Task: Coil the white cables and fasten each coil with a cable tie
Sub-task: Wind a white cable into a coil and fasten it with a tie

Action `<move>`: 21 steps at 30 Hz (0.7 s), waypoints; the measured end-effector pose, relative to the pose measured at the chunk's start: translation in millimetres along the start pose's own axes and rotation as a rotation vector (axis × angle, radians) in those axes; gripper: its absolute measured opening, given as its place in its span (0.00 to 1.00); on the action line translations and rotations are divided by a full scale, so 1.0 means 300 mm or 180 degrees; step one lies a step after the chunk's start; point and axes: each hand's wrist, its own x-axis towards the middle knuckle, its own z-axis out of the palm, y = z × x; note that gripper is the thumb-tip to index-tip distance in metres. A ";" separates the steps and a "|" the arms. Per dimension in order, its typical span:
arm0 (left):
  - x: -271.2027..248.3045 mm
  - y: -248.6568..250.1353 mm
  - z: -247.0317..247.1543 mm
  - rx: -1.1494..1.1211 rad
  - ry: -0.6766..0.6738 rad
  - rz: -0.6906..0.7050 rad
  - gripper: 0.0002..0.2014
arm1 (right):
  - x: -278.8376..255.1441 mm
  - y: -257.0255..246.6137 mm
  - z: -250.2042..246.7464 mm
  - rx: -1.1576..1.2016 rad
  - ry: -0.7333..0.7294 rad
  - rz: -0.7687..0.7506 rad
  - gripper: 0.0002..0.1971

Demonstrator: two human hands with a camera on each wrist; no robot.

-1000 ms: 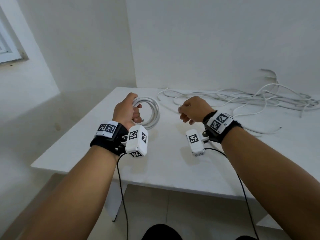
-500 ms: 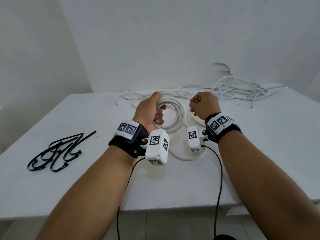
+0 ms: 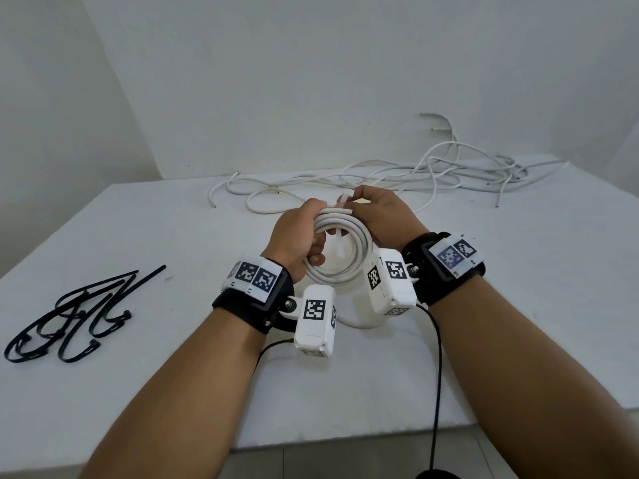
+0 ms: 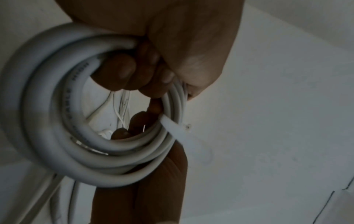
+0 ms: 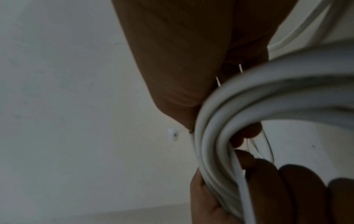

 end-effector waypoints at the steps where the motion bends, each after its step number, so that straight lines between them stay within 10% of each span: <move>1: -0.003 -0.001 -0.002 0.0059 -0.0017 0.0021 0.17 | -0.003 0.001 -0.002 0.0075 -0.0055 0.0050 0.02; 13: -0.011 -0.032 -0.028 0.0801 -0.0239 0.0211 0.17 | -0.018 -0.013 0.008 -0.0780 0.0140 0.0016 0.12; 21: -0.002 0.001 -0.068 -0.0026 0.0166 0.0084 0.15 | -0.036 -0.023 0.023 -0.1075 0.0092 -0.0813 0.11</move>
